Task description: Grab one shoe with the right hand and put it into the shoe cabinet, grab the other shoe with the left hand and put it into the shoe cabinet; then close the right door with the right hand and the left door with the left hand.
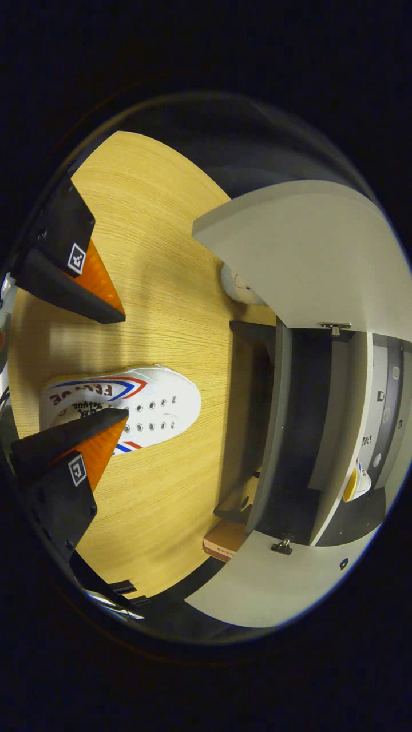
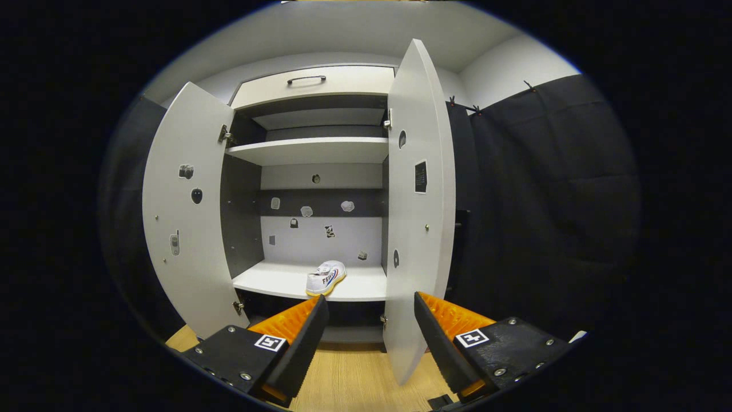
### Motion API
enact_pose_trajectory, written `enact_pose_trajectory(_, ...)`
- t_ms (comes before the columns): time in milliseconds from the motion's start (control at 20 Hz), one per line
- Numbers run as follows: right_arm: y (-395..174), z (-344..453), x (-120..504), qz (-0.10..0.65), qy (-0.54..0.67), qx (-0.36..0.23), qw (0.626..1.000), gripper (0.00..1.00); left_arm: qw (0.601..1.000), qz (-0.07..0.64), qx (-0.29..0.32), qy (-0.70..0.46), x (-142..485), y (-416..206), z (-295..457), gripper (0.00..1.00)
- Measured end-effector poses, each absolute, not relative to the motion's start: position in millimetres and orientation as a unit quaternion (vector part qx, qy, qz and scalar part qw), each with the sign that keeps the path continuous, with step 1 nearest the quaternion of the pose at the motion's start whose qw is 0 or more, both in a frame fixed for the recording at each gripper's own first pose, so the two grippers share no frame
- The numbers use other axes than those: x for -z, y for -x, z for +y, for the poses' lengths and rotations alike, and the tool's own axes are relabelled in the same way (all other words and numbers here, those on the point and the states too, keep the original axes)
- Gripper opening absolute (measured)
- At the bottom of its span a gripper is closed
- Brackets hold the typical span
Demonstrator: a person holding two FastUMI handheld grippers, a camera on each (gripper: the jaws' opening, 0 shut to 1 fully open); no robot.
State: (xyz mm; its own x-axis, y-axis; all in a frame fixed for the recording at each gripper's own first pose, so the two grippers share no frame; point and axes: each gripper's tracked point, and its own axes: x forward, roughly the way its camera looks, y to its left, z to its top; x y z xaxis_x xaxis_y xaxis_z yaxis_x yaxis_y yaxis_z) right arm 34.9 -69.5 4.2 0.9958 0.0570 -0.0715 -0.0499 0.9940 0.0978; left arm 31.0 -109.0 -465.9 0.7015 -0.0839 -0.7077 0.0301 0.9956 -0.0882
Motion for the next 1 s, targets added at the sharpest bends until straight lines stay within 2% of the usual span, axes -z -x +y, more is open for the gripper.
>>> enact_pose_trajectory(250, -36, -71, 0, 0.039, -0.045, -0.022, 0.998, 0.92, 0.905, 0.419, 0.037, 0.064, 485, -26, -113, 0.97)
enact_pose_trajectory(300, -37, -71, 1, 0.042, -0.047, -0.022, 0.998, 0.93, 0.903, 0.421, 0.042, 0.069, 485, -27, -115, 0.92)
enact_pose_trajectory(350, -37, -73, 2, 0.043, -0.048, -0.02, 0.998, 0.93, 0.902, 0.423, 0.049, 0.074, 486, -27, -118, 0.92)
enact_pose_trajectory(400, -38, -75, 2, 0.045, -0.048, -0.016, 0.998, 0.92, 0.9, 0.426, 0.055, 0.074, 486, -26, -121, 0.81)
enact_pose_trajectory(450, -38, -77, 3, 0.046, -0.048, -0.012, 0.998, 0.92, 0.898, 0.429, 0.064, 0.073, 487, -27, -126, 0.75)
enact_pose_trajectory(600, -36, -81, 0, 0.041, -0.048, -0.001, 0.998, 0.92, 0.897, 0.433, 0.079, 0.04, 486, -27, -130, 0.42)
enact_pose_trajectory(650, -34, -81, 0, 0.041, -0.047, 0.001, 0.998, 0.92, 0.895, 0.438, 0.082, 0.022, 488, -27, -130, 0.42)
enact_pose_trajectory(700, -33, -80, -1, 0.042, -0.049, 0.0, 0.998, 0.92, 0.89, 0.447, 0.085, 0.012, 487, -28, -131, 0.29)
enact_pose_trajectory(750, -32, -77, 0, 0.043, -0.052, -0.002, 0.998, 0.93, 0.886, 0.456, 0.08, 0.009, 491, -28, -125, 0.31)
enact_pose_trajectory(800, -32, -75, 0, 0.044, -0.054, -0.005, 0.998, 0.93, 0.885, 0.458, 0.075, 0.018, 490, -29, -124, 0.13)
enact_pose_trajectory(850, -31, -74, 0, 0.044, -0.055, -0.006, 0.997, 0.93, 0.883, 0.462, 0.074, 0.028, 490, -30, -123, 0.07)
enact_pose_trajectory(1000, -31, -70, -2, 0.043, -0.06, -0.011, 0.997, 0.93, 0.882, 0.463, 0.073, 0.045, 483, -31, -122, 0.07)
